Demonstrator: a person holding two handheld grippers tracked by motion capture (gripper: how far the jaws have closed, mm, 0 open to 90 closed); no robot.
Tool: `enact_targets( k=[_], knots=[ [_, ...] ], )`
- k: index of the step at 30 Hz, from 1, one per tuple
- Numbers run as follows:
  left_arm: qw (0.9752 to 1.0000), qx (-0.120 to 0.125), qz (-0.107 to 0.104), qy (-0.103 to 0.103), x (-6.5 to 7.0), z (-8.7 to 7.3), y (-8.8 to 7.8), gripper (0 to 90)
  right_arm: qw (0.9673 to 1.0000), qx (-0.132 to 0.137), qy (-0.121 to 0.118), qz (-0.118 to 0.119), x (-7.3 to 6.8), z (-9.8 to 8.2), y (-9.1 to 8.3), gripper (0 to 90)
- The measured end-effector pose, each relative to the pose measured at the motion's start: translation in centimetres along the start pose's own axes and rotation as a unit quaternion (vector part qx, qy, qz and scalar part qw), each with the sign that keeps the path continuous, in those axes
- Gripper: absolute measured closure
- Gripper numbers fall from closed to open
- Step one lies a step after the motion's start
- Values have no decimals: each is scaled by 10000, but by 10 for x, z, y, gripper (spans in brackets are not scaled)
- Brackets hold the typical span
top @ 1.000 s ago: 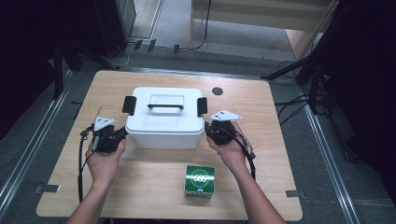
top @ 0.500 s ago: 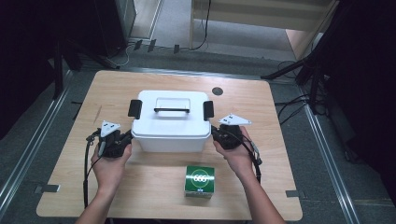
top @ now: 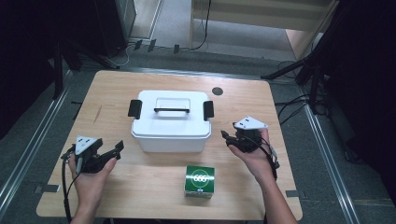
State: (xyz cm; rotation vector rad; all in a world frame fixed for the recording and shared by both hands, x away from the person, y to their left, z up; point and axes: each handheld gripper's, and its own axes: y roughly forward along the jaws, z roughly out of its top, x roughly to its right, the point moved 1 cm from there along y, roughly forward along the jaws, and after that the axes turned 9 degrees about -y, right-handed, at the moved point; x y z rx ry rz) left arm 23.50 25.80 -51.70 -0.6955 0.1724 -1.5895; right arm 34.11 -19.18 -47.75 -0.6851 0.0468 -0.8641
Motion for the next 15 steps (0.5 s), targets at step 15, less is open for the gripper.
enact_targets(
  k=[15],
  knots=[
    [9986,216,225,429,-54,-18,-5,15,9821,-860,-1203,1165,23,33,-20,0]
  ],
)
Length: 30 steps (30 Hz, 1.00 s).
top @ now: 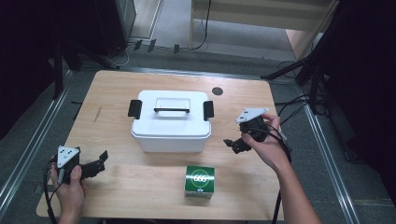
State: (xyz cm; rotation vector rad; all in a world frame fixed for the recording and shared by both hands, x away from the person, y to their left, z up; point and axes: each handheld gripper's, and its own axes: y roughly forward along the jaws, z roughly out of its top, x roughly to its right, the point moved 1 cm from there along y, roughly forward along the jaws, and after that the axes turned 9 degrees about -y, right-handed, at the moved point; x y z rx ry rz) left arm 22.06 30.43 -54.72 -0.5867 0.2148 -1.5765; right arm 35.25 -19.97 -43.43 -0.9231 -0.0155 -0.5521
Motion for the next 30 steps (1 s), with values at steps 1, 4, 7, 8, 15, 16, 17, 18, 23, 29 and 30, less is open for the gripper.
enact_targets(
  k=[1,4,7,8,15,16,17,18,23,29,30],
  knots=[
    [10000,41,-7,0,-1,-1,1,15,9999,-41,-120,35,2,2,-1,0],
    [9999,101,44,-128,-4,-2,1,15,9989,-106,-354,301,9,12,-5,59],
    [9997,167,30,-191,-5,-3,0,15,9972,-227,-549,445,16,23,-8,89],
    [9996,181,32,-200,-6,-3,0,14,9963,-285,-654,481,19,27,-9,87],
    [9997,244,29,-31,-4,-5,0,14,9895,-688,-1028,742,29,55,-14,35],
    [9997,253,29,-22,-3,-5,1,14,9877,-777,-1102,788,30,62,-15,35],
    [9997,256,48,4,-2,-5,1,14,9863,-830,-1166,821,31,67,-15,35],
    [9997,255,57,15,-2,-5,1,14,9841,-890,-1247,894,31,75,-16,35],
    [9996,278,54,27,-2,-5,1,14,9783,-1101,-1364,1103,34,96,-12,35],
    [9996,280,10,93,-2,-5,2,15,9737,-1202,-1530,1182,32,119,-4,44],
    [9996,274,9,94,-1,-5,2,15,9733,-1222,-1546,1179,31,123,-2,45]
  ],
)
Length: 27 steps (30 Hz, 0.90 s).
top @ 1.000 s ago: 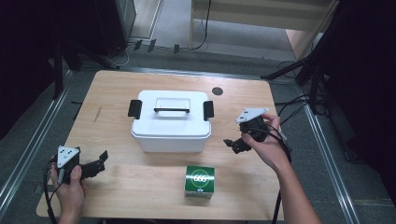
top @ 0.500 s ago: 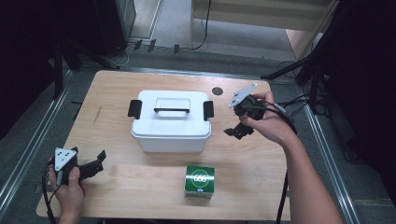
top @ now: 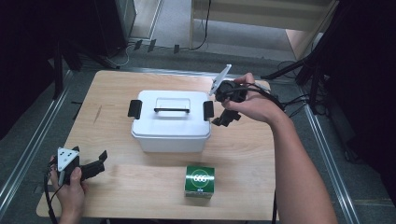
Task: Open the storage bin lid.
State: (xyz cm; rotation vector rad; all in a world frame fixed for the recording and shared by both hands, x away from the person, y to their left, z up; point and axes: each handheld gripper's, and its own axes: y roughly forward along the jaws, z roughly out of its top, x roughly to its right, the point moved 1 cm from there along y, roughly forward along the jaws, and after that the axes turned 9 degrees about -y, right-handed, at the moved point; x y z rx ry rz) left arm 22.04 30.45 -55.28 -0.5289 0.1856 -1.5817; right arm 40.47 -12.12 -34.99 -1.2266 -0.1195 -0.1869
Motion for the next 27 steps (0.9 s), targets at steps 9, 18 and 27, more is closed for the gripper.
enact_targets(
  k=[9,18,27],
  knots=[
    [9999,130,75,70,1,1,1,14,9998,-11,-175,94,2,31,11,62],
    [9999,146,-8,-84,-1,1,1,15,9987,168,-211,438,0,61,26,151],
    [9999,105,-18,-82,-1,1,2,15,9984,165,-314,435,-5,86,38,247]
  ],
)
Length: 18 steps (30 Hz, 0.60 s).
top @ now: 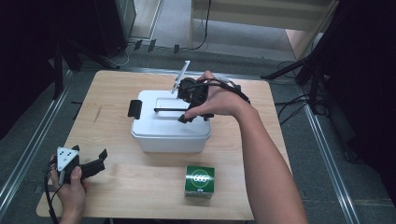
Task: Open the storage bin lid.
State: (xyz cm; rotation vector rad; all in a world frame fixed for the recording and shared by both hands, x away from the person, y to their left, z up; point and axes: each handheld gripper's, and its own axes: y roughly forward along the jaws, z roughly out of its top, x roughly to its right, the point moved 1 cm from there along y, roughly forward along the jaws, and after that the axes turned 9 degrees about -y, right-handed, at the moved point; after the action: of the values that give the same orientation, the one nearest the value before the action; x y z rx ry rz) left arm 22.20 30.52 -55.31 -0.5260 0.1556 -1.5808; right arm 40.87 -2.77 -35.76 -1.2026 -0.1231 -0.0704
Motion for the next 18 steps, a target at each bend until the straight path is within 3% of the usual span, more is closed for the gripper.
enact_targets(
  k=[7,12,18],
  knots=[
    [10000,-7,-4,-24,0,0,1,15,9989,-262,-287,-272,-1,15,11,481],
    [10000,-7,-15,-36,0,0,1,15,9975,-359,-519,-309,1,21,17,653],
    [10000,-31,-28,-30,0,0,1,15,9959,-375,-733,-373,2,27,19,736]
  ],
)
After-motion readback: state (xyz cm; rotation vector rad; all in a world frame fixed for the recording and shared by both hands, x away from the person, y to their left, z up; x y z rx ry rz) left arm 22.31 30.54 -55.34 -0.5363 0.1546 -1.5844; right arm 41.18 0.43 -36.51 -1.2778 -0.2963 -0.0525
